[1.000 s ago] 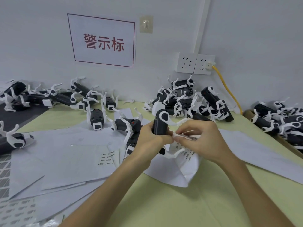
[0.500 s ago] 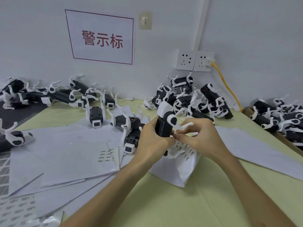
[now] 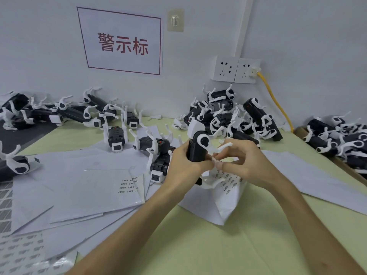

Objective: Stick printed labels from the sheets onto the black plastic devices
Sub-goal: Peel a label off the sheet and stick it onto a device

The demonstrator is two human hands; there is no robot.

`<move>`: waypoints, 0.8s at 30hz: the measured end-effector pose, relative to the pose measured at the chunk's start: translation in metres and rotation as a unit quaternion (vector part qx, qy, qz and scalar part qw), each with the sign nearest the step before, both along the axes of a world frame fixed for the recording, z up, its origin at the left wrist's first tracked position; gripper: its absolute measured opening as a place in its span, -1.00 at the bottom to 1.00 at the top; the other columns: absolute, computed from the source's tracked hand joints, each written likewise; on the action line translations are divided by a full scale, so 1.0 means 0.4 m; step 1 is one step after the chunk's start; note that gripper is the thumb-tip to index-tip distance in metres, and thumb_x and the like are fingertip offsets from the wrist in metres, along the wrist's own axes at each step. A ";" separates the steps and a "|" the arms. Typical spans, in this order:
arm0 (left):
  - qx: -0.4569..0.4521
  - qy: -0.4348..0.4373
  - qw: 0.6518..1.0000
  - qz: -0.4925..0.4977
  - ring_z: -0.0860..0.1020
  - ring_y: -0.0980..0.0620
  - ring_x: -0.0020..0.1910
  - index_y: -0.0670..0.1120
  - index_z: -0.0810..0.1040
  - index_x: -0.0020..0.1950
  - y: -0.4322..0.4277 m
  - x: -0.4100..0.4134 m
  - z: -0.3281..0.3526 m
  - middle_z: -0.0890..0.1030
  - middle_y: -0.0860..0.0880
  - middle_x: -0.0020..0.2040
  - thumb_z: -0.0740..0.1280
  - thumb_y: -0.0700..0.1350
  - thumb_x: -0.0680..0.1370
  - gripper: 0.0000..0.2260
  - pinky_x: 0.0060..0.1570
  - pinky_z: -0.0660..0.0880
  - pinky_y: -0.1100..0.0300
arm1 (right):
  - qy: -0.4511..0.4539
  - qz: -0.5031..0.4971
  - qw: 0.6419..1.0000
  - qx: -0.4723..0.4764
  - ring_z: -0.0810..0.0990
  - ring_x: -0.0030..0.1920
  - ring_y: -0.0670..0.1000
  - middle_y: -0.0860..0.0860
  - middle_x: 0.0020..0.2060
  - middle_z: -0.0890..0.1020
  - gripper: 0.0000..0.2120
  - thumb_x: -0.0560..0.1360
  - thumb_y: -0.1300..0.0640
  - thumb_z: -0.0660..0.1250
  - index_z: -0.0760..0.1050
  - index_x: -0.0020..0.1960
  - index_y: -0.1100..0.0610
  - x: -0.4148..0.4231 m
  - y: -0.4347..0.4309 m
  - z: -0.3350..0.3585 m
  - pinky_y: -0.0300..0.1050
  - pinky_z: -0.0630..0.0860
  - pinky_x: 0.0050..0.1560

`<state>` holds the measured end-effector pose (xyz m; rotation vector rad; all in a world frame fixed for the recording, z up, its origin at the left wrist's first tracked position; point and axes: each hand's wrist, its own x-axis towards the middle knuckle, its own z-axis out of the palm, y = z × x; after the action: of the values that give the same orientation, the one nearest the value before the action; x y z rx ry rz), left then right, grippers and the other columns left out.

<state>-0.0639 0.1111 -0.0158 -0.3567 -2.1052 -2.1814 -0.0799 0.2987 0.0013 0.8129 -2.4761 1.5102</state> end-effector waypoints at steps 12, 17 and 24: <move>-0.013 -0.004 1.000 0.002 0.54 0.20 -0.42 -0.10 0.54 -0.16 0.007 -0.010 -0.020 0.65 0.07 -0.30 0.50 -0.35 0.41 -0.78 -0.52 0.43 0.31 | 0.050 -0.055 0.997 0.013 0.72 -0.16 -0.04 -0.01 -0.25 0.69 -0.85 0.42 0.34 0.54 0.65 -0.17 0.12 0.003 -0.008 -0.007 -0.17 0.66 -0.19; -0.014 -0.013 1.000 0.005 0.50 0.16 -0.44 -0.15 0.51 -0.14 0.003 -0.013 -0.021 0.62 0.10 -0.33 0.47 -0.36 0.41 -0.81 -0.53 0.43 0.27 | 0.072 -0.069 0.995 0.029 0.69 -0.17 -0.04 -0.04 -0.30 0.68 -0.88 0.42 0.37 0.52 0.68 -0.19 0.18 0.008 -0.015 -0.004 -0.21 0.63 -0.22; -0.018 -0.012 1.000 0.013 0.52 0.08 -0.35 -0.16 0.55 -0.09 0.010 -0.002 -0.015 0.64 -0.06 -0.24 0.49 -0.28 0.36 -0.81 -0.51 0.44 0.24 | 0.103 -0.115 0.987 0.041 0.66 -0.24 -0.17 -0.14 -0.34 0.66 -0.82 0.42 0.32 0.52 0.64 -0.23 0.06 0.009 -0.017 -0.002 -0.43 0.47 -0.24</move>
<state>-0.0648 0.1152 -0.0218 -0.3050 -2.1525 -2.1471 -0.0763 0.2919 0.0003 0.6326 -2.3951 1.1910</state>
